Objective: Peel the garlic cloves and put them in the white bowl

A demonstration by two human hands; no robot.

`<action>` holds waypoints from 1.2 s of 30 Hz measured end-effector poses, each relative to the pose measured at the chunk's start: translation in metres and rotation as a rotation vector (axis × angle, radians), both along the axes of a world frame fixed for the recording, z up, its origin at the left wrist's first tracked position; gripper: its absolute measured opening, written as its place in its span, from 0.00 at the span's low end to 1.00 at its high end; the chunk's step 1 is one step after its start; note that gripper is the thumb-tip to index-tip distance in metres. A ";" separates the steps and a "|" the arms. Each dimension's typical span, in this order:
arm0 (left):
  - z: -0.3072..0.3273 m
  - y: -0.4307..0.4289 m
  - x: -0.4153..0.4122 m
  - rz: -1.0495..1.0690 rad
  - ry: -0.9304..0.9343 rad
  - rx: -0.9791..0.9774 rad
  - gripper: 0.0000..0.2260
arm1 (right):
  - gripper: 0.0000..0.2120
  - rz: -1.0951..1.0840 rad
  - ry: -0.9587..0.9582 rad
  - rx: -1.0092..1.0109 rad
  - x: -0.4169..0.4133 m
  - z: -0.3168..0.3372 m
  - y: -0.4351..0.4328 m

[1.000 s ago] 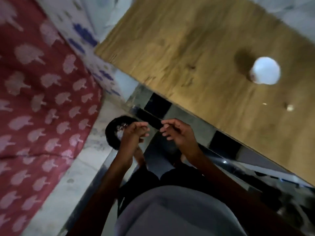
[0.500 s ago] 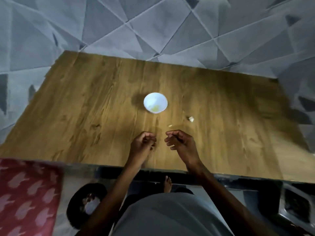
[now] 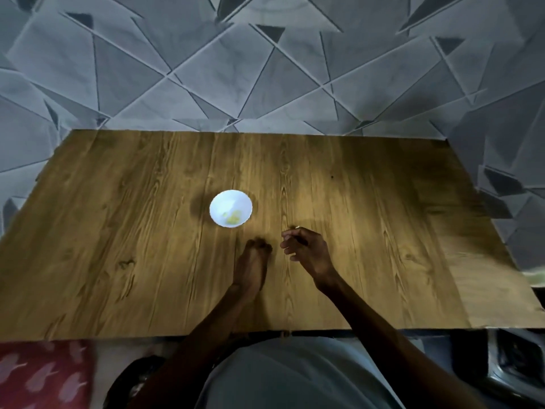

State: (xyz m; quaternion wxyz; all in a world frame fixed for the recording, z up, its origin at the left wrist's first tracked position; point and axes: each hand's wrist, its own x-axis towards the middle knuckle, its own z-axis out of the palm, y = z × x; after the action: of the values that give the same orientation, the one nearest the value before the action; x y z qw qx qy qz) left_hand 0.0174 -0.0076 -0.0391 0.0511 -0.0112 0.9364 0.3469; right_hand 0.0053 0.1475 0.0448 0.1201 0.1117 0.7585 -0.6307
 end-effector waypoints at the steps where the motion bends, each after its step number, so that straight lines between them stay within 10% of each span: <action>1: 0.000 0.000 -0.002 0.012 -0.018 0.014 0.20 | 0.08 0.003 0.004 0.003 -0.003 -0.001 0.001; 13: 0.058 -0.025 -0.075 0.078 0.227 -0.081 0.11 | 0.07 -0.049 0.070 0.086 -0.040 -0.014 0.000; 21: 0.048 -0.063 -0.132 0.090 -0.150 -0.231 0.10 | 0.08 -0.122 0.146 0.357 -0.064 -0.039 0.027; 29: 0.050 -0.049 -0.128 0.121 0.002 -0.248 0.07 | 0.06 0.119 0.175 0.523 -0.077 -0.068 0.048; 36: 0.036 0.003 -0.100 -0.043 -0.085 0.115 0.07 | 0.03 0.319 0.382 0.808 -0.077 -0.087 0.032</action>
State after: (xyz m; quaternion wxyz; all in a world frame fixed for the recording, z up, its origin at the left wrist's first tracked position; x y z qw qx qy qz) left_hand -0.0827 -0.0048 -0.0034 0.0990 -0.0027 0.9120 0.3981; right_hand -0.0719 0.1793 -0.0419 0.0207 -0.0866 0.9593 -0.2680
